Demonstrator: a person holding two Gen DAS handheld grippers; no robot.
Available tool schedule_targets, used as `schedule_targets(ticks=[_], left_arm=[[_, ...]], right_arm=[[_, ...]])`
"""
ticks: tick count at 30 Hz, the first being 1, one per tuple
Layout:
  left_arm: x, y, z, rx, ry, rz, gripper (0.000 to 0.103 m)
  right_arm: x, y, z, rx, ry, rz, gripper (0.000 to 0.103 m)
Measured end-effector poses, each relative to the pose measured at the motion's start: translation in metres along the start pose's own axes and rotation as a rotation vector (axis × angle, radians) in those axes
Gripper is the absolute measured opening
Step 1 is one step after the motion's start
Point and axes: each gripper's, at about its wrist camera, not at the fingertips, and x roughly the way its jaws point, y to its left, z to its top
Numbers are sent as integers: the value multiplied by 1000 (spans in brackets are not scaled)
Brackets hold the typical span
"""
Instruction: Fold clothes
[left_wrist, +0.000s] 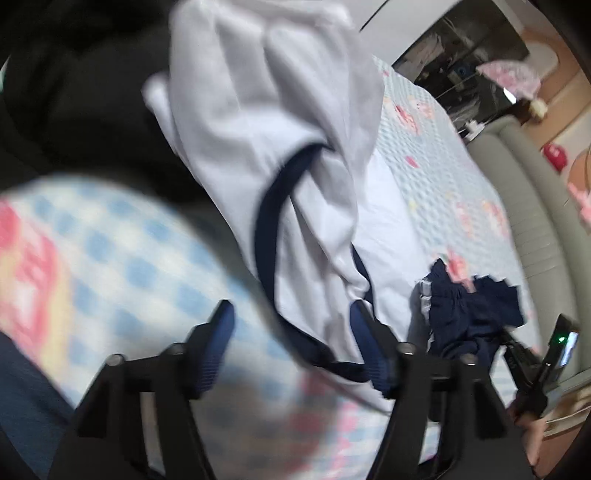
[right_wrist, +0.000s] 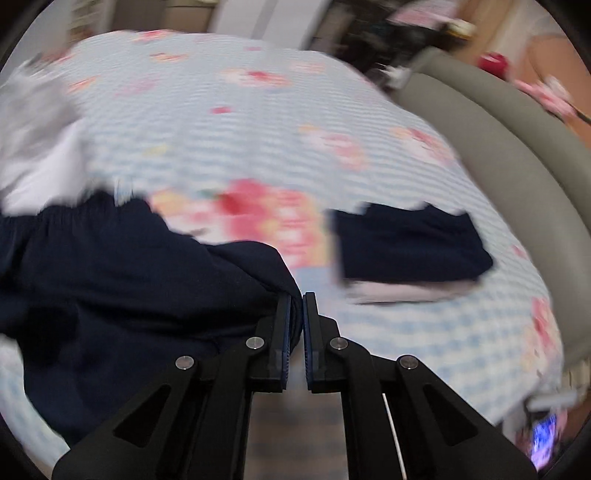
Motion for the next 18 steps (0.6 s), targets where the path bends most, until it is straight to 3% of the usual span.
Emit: schedule_targets(ticks=[1, 3, 5, 6, 8, 9, 13, 15, 16, 17, 18], left_arm=[[9, 0, -3, -26, 24, -41, 68], [28, -4, -6, -49, 52, -94, 66], [45, -20, 0, 15, 31, -21, 17], [49, -29, 9, 58, 31, 35, 6], [24, -45, 36, 98, -82, 34, 6], [0, -55, 53, 135, -175, 75, 5], [-125, -61, 134, 161, -535, 264, 5], [-180, -41, 164, 88, -699, 414, 5], [-192, -31, 173, 69, -737, 491, 6], [-190, -28, 164, 65, -716, 479, 7], [-187, -24, 155, 61, -694, 467, 14]], right_arm=[[1, -13, 2, 24, 4, -29, 5], [-5, -15, 1, 109, 8, 170, 9], [-8, -5, -2, 146, 27, 368, 18], [-6, 6, -3, 137, 47, 426, 19], [-2, 30, -6, 116, 90, 537, 19], [0, 41, -5, 91, 98, 536, 19], [-18, 61, 2, 36, 52, 567, 23], [-28, 65, 6, 32, 42, 560, 28], [-32, 64, 6, 27, 32, 534, 31], [-35, 64, 5, 21, 23, 506, 37], [-31, 64, 6, 22, 25, 484, 42]])
